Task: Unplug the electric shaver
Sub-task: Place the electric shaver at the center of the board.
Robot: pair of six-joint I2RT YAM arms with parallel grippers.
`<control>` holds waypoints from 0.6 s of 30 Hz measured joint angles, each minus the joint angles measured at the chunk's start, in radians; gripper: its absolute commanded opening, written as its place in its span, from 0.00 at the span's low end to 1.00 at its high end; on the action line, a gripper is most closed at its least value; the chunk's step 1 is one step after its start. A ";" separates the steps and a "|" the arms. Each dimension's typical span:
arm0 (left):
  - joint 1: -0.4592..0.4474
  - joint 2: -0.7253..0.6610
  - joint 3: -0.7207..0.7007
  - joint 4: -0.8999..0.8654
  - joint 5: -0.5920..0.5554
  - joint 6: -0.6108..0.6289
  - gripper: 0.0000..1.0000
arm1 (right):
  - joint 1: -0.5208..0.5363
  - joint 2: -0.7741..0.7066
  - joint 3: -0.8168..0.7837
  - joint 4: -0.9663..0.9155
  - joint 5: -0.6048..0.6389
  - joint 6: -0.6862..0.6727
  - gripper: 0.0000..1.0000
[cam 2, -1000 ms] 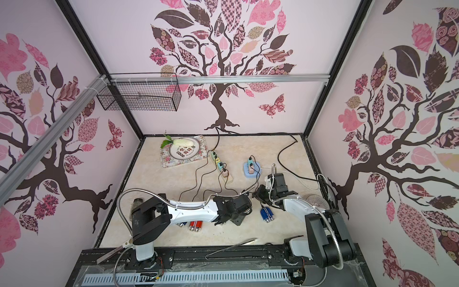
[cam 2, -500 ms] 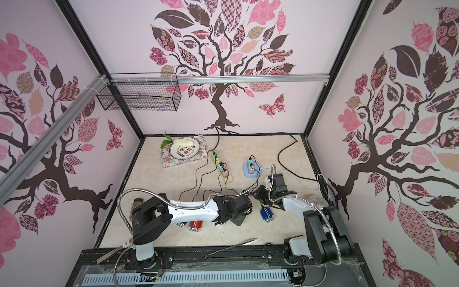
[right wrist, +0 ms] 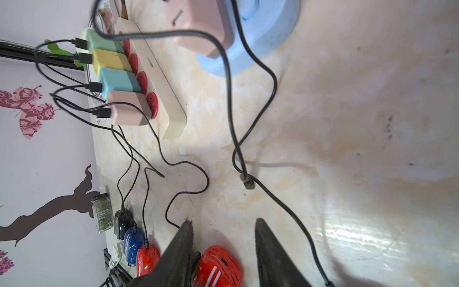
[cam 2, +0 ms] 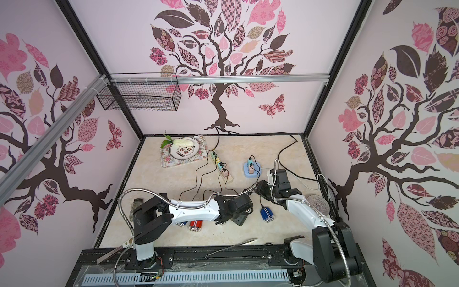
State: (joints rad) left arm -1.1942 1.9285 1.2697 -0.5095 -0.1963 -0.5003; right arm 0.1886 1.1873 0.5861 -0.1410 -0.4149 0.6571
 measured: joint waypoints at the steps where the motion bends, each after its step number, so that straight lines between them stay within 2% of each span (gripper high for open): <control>1: 0.000 0.000 0.000 0.000 0.001 0.000 0.71 | 0.000 -0.007 0.006 -0.006 0.005 -0.004 0.49; 8: 0.000 -0.008 0.000 -0.002 -0.012 0.000 0.72 | 0.000 -0.017 0.037 -0.062 0.044 -0.029 0.61; 15: 0.026 -0.060 0.050 -0.021 -0.020 0.013 0.73 | 0.000 -0.018 0.099 -0.132 0.085 -0.056 0.61; 18: 0.061 -0.088 0.072 -0.024 -0.016 0.023 0.72 | 0.000 -0.018 0.143 -0.158 0.100 -0.064 0.58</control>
State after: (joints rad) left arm -1.1336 1.8408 1.3422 -0.5339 -0.2123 -0.4770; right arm 0.1890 1.1690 0.7292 -0.2989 -0.3153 0.5930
